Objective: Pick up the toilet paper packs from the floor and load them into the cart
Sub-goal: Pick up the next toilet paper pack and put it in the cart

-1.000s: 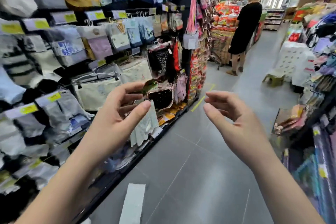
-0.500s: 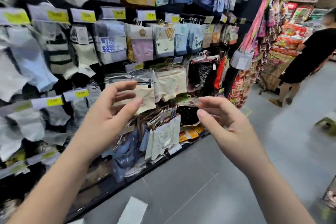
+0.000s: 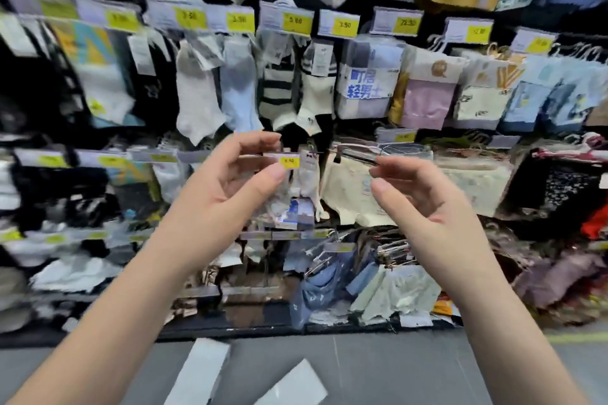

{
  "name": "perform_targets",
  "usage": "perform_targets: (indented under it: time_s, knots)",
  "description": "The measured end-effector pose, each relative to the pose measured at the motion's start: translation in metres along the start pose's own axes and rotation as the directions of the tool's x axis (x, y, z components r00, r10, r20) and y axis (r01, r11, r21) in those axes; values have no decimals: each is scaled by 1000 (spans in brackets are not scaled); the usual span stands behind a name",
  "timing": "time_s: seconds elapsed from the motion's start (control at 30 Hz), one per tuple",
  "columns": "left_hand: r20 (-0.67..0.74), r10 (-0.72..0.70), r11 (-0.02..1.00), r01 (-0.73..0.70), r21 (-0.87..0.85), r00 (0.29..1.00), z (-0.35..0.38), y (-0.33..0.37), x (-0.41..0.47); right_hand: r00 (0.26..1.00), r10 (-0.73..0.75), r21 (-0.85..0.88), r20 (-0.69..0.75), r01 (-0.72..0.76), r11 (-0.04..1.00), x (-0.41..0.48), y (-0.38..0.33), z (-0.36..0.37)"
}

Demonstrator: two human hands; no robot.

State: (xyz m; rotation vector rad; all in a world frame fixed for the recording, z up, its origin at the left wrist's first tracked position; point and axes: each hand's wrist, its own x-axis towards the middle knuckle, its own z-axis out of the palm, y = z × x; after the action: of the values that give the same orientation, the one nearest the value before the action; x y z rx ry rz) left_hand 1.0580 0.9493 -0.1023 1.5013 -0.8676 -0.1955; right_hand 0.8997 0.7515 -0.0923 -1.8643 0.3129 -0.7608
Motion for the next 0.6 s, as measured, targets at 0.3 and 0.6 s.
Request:
perform_targets:
  time_s: [0.3,0.6]
  knots:
    - [-333,-79,979,135,150,940,-12,1,-24,948,-118,228,294,50,972,73,31,34]
    - [-518,-132,946,263,188,845,44,-10,-14,864,-159,318,477,-1,948,122,84,21]
